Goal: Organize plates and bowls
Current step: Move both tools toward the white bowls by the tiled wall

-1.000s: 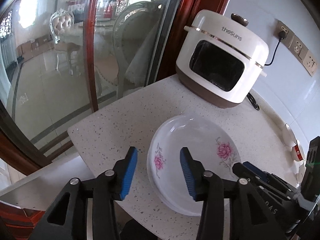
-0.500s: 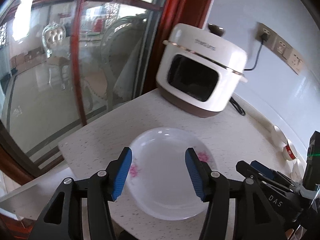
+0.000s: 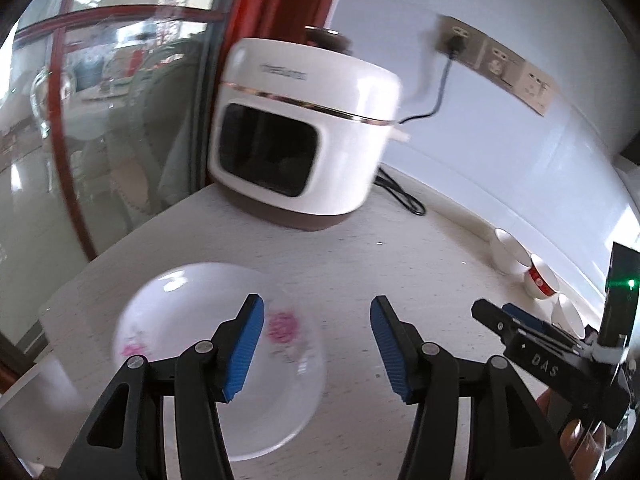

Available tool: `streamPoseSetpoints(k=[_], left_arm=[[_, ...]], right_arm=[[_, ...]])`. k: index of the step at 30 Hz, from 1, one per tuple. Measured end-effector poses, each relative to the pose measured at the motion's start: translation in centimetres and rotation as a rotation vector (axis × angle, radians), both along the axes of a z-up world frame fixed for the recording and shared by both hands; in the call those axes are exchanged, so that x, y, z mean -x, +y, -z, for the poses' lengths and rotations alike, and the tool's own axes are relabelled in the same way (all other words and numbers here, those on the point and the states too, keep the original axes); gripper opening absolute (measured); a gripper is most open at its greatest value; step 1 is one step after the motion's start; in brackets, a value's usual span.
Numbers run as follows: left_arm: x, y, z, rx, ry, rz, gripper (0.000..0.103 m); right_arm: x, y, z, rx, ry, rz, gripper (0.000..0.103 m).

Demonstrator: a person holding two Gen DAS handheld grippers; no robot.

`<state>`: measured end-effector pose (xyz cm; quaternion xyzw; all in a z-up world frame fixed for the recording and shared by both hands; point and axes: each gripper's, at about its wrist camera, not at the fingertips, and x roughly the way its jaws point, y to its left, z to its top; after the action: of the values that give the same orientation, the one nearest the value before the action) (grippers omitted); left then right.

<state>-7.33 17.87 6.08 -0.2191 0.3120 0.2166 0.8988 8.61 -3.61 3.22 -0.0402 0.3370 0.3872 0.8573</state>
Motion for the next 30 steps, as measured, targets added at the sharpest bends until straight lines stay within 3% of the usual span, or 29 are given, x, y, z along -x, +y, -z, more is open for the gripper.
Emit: streamPoseSetpoints(k=[9, 21, 30], left_arm=[[-4.1, -2.7, -0.3, -0.009, 0.001, 0.081, 0.057], [-11.9, -5.4, -4.3, 0.004, -0.068, 0.194, 0.057], [-17.0, -7.7, -6.2, 0.042, -0.120, 0.261, 0.057]], right_arm=[[-3.1, -1.9, -0.7, -0.006, -0.017, 0.070, 0.068], [-9.0, -4.2, -3.1, -0.060, 0.048, 0.120, 0.072], [-15.3, -10.2, -4.7, -0.180, 0.105, 0.249, 0.075]])
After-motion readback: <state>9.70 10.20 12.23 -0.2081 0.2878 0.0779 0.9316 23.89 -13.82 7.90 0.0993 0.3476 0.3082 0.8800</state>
